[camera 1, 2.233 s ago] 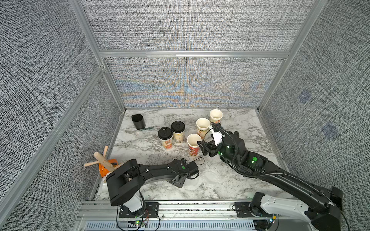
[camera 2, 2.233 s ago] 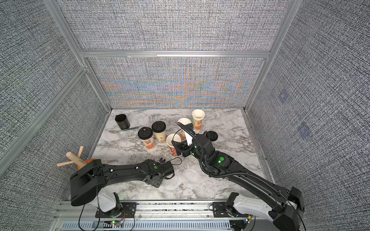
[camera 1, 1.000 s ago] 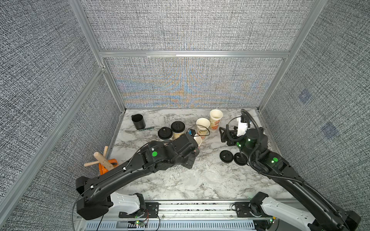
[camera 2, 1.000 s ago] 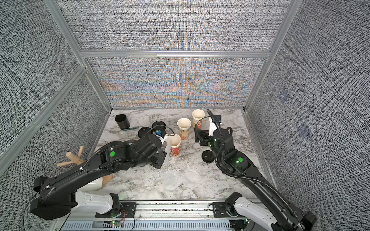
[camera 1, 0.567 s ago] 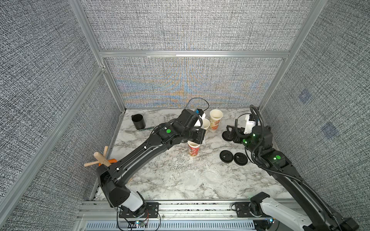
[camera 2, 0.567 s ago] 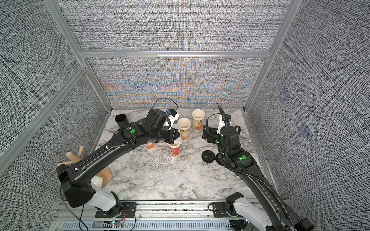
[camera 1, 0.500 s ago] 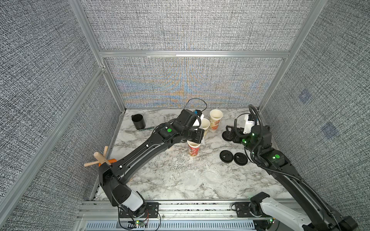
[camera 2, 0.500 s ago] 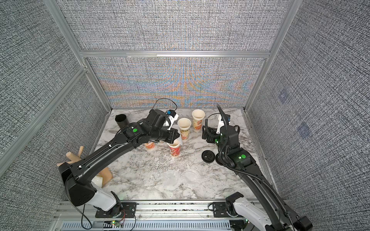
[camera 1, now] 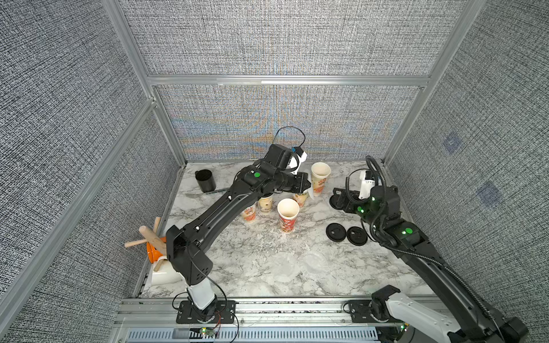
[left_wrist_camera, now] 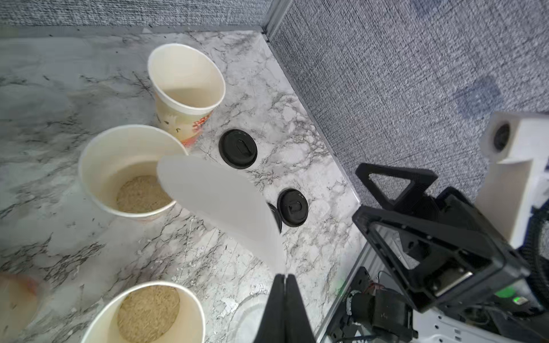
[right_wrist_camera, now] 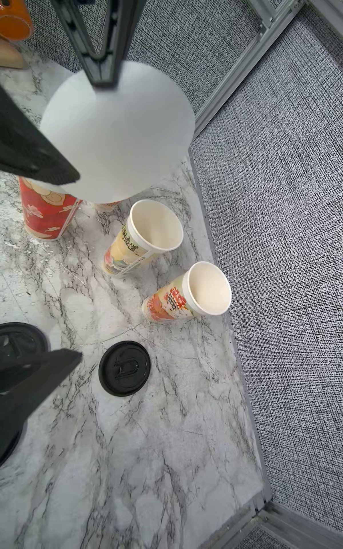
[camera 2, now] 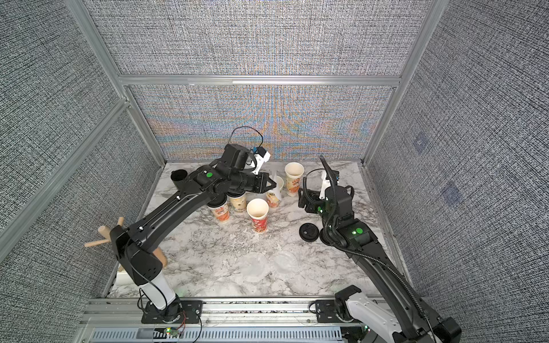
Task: Put the leak-proof paper on the milk tea cups
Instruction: Place the leak-proof paper at the cup.
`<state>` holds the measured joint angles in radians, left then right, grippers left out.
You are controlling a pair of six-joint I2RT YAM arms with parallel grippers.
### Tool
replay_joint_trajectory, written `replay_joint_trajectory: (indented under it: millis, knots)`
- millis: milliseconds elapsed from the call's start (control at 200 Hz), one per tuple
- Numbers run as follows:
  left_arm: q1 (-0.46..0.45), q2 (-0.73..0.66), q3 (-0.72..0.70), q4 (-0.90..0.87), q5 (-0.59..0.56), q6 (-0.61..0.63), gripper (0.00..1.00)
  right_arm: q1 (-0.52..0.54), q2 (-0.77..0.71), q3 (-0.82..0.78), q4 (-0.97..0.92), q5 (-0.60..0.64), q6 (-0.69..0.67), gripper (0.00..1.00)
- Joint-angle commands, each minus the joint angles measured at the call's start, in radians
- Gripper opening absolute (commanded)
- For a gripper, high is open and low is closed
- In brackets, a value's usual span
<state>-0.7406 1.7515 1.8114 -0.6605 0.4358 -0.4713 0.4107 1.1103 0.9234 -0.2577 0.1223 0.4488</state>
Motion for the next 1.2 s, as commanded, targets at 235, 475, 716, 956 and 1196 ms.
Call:
replay_joint_trajectory:
  millis: [235, 475, 716, 956, 1196]
  knots:
    - [0.017, -0.105, -0.223, -0.011, -0.062, -0.041, 0.0, -0.014, 0.009, -0.014, 0.025, -0.026, 0.002, 0.89]
    - [0.065, -0.149, -0.292, -0.125, -0.219, -0.057, 0.0, -0.013, 0.025, -0.011, 0.035, -0.047, 0.008, 0.89]
    - [0.095, -0.174, -0.347, -0.151, -0.223, -0.066, 0.0, -0.013, 0.028, -0.007, 0.025, -0.047, 0.007, 0.89]
    - [0.104, -0.187, -0.392, -0.145, -0.221, -0.072, 0.0, -0.014, 0.045, -0.006, 0.03, -0.06, 0.007, 0.89]
    - [0.107, -0.184, -0.408, -0.138, -0.213, -0.076, 0.0, -0.014, 0.046, -0.011, 0.032, -0.07, 0.007, 0.89]
